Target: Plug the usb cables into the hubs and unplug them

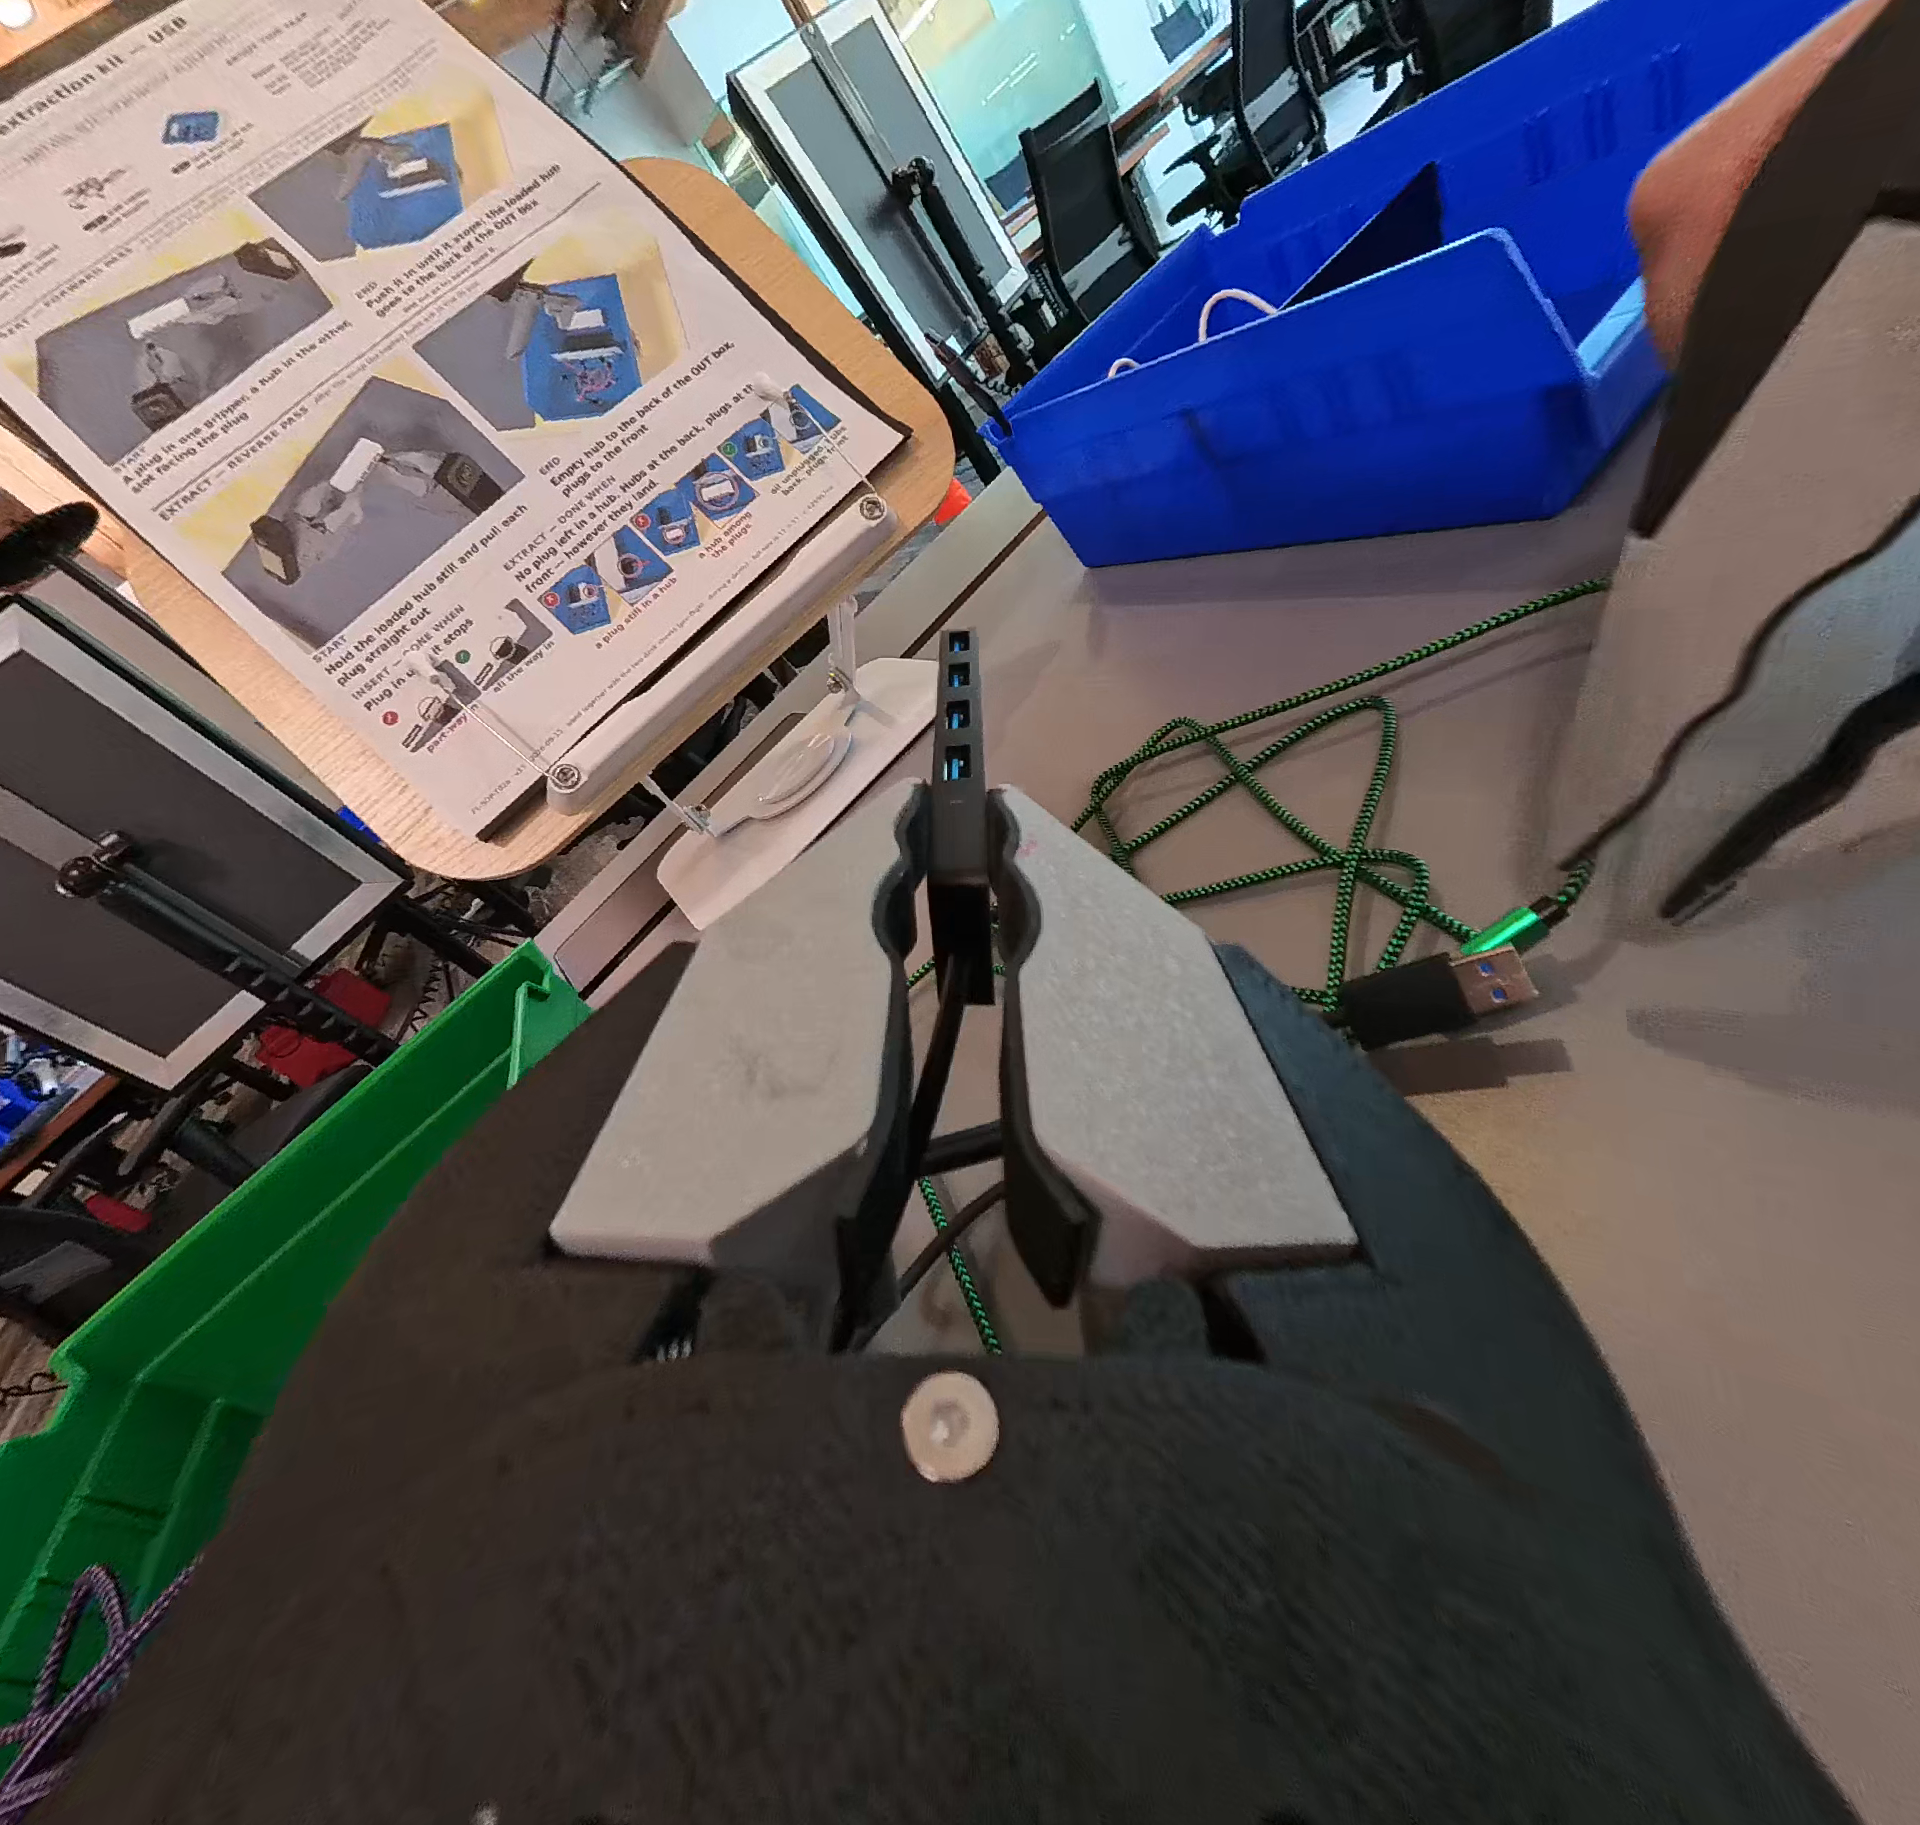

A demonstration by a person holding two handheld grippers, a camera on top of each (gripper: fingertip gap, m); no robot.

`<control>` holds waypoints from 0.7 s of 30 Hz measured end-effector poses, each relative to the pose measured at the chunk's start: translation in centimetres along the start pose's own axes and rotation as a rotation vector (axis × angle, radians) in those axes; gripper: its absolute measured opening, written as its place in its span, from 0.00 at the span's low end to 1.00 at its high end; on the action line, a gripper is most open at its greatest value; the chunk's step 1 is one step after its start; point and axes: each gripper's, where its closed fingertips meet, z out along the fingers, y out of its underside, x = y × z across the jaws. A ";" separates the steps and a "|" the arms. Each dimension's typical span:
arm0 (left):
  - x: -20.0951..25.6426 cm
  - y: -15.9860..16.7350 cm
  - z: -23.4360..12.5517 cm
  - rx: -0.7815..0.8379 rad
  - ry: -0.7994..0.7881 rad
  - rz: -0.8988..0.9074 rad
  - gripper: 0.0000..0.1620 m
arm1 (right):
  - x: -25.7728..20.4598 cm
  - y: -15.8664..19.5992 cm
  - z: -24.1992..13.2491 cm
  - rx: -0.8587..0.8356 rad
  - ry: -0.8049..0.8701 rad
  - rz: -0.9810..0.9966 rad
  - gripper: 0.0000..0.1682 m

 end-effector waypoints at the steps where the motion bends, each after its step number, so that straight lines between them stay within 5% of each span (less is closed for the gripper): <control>1: 0.0 0.1 0.0 -0.002 0.004 -0.004 0.04 | 0.1 0.3 0.5 -0.027 0.019 -0.041 0.10; 4: 0.0 0.2 0.0 -0.007 0.010 -0.012 0.04 | 0.2 1.1 1.7 -0.090 0.065 -0.150 0.14; 15: 0.3 0.4 0.2 -0.018 0.027 -0.018 0.04 | 1.6 2.5 3.0 -0.125 0.128 -0.388 0.02; 21: 0.2 0.8 0.0 -0.034 0.012 0.042 0.04 | 3.5 2.1 1.7 0.021 -0.001 0.156 0.00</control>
